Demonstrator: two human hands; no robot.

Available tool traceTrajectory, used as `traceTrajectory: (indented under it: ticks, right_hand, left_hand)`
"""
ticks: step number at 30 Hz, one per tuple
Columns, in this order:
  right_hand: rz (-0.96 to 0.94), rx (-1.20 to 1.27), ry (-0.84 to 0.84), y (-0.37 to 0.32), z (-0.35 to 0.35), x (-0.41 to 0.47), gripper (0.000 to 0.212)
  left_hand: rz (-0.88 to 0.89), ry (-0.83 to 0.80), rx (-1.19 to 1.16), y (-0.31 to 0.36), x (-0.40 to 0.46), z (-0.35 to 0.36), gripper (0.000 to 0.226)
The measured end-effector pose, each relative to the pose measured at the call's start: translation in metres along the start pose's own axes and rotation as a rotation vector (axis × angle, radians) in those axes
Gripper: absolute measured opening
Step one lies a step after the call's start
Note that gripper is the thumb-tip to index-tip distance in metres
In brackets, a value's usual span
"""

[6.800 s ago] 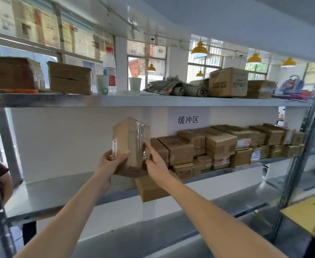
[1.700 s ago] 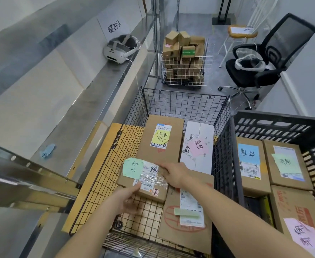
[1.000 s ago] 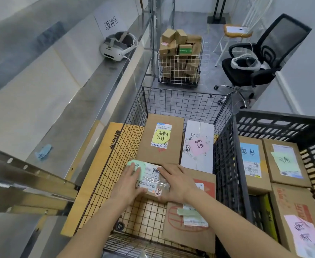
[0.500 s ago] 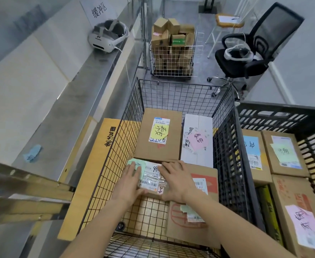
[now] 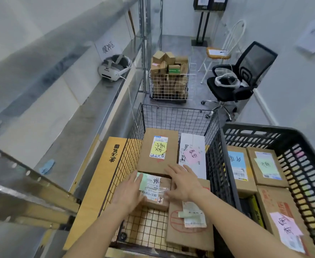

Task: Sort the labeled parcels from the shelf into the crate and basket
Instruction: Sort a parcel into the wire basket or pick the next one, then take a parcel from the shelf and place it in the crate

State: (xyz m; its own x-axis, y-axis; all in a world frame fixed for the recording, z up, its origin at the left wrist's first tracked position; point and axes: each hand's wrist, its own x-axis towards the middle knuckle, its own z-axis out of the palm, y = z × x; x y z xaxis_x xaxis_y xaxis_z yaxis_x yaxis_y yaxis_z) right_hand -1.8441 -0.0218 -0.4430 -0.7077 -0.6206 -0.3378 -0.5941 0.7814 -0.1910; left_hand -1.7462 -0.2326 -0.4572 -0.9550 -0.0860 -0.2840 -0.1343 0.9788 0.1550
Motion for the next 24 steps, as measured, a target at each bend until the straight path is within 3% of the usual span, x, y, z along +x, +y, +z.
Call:
traceTrajectory:
  ticks: [11, 24]
  right_hand:
    - [-0.186, -0.079, 0.159, -0.048, -0.135, -0.063, 0.084]
    - [-0.735, -0.002, 0.378, -0.208, -0.196, -0.248, 0.078]
  left_hand:
    - [-0.194, 0.332, 0.007, 0.031, -0.106, -0.148, 0.083]
    - [-0.726, 0.632, 0.034, 0.085, -0.426, -0.22, 0.085]
